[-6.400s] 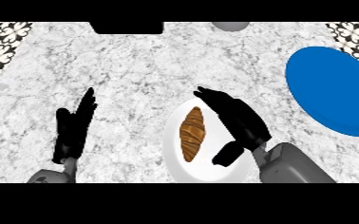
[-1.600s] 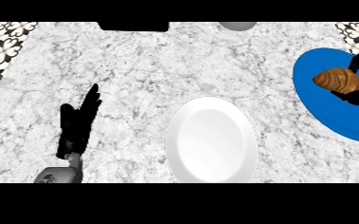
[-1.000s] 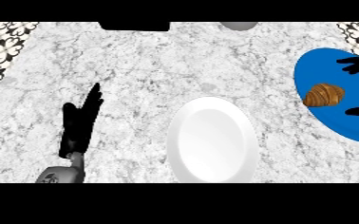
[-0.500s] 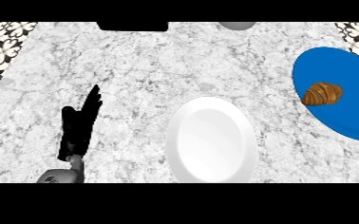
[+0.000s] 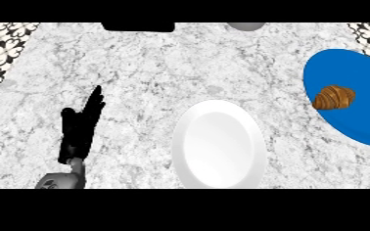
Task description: Pick the croissant from the plate and place it in the plate
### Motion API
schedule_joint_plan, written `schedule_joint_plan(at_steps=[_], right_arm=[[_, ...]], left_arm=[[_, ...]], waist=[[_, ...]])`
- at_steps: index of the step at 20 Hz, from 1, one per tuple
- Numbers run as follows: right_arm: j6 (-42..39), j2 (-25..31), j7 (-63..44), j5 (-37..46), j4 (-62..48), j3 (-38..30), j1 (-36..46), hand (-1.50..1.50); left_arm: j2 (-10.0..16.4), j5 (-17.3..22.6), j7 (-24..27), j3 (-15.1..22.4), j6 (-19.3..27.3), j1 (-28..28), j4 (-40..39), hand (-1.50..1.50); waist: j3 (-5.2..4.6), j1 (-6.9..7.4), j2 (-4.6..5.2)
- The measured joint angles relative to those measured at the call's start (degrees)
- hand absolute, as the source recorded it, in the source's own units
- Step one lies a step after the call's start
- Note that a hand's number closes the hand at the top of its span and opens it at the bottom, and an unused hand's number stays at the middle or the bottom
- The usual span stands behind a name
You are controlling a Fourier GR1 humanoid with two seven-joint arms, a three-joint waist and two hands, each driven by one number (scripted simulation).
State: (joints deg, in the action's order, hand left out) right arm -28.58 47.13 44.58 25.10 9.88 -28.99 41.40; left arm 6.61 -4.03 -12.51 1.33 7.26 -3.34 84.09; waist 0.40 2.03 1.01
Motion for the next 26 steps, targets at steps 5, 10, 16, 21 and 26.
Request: schedule_joint_plan(at_steps=[5,10,16,21,26], right_arm=[[0.69,-0.89,1.34,-0.75,1.27,0.46,-2.07,-1.50],[2.29,-1.18,2.15,-0.89,1.81,1.20,-3.57,-1.50],[4.92,-1.59,2.75,-0.55,1.54,2.14,-4.32,-1.50],[6.10,-0.78,3.46,-0.52,0.92,2.45,-5.34,-1.50],[7.30,-0.21,3.77,-0.64,0.23,2.47,-5.86,-1.50]], left_arm=[[-0.49,-0.81,0.06,0.66,0.64,0.78,0.71,0.00],[-0.87,-0.70,-0.26,0.57,0.68,0.07,0.19,0.00],[-1.27,-1.04,-0.21,0.89,0.77,-0.31,0.07,0.00],[-1.04,-1.19,0.06,0.73,0.60,0.09,-0.18,0.00],[-0.96,-1.08,-0.67,0.50,0.49,-0.95,0.00,0.00]], waist=[[0.00,0.03,-0.06],[-0.02,0.13,0.02],[-0.02,0.38,0.09],[0.01,0.49,0.13],[0.06,0.72,0.26]])
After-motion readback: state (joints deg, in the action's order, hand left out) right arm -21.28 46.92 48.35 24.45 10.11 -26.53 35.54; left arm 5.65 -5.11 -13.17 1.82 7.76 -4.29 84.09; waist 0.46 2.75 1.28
